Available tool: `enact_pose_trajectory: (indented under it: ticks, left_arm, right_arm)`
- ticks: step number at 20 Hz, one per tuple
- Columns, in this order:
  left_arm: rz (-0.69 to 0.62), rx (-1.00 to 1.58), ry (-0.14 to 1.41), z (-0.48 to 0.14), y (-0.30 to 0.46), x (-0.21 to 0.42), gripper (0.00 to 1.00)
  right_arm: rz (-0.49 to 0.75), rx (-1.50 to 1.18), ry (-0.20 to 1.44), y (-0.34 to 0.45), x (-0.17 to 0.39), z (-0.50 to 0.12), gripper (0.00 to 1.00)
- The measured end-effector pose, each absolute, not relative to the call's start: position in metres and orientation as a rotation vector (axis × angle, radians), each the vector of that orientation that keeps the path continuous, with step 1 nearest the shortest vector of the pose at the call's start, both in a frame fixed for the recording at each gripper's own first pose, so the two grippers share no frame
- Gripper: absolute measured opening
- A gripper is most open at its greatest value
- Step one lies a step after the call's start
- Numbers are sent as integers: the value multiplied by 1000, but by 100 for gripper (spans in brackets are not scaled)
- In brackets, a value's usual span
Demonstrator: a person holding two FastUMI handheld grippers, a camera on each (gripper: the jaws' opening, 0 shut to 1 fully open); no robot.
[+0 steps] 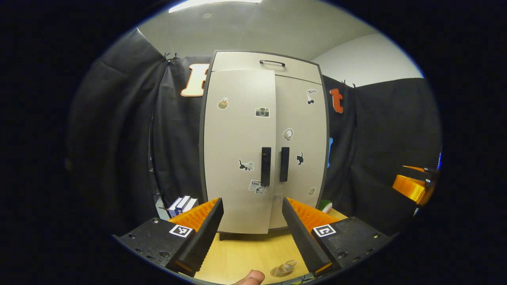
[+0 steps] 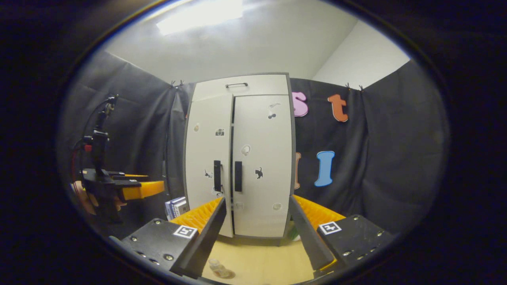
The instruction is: Grasp the bottle in the cabinet with the left hand and place it on the coaster, then close the right door with the right hand and the left door with the left hand.
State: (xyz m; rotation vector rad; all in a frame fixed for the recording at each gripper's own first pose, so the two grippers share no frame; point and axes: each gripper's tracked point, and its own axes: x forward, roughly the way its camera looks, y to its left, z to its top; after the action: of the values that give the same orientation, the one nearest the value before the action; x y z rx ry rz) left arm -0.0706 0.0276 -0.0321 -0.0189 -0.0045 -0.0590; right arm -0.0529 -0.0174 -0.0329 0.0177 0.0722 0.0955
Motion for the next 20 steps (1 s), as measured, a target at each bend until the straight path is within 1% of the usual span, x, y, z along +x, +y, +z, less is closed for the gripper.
enact_pose_trajectory:
  ticks: [6,8,11,15,20]
  left_arm:
    - [-43,1,0,-46,42,-75,95]
    - [-25,20,-8,-46,50,-75,95]
    - [-45,7,-7,-48,47,-78,95]
    - [-63,-14,-16,-47,47,-80,95]
    - [-67,-24,-23,-46,34,-77,95]
  right_arm:
    - [54,36,99,-19,-43,-35,96]
    - [37,29,83,-20,-43,-36,96]
    - [19,32,74,-15,-41,-36,96]
    - [44,40,63,1,-40,-33,96]
    - [59,25,60,-2,-39,-39,96]
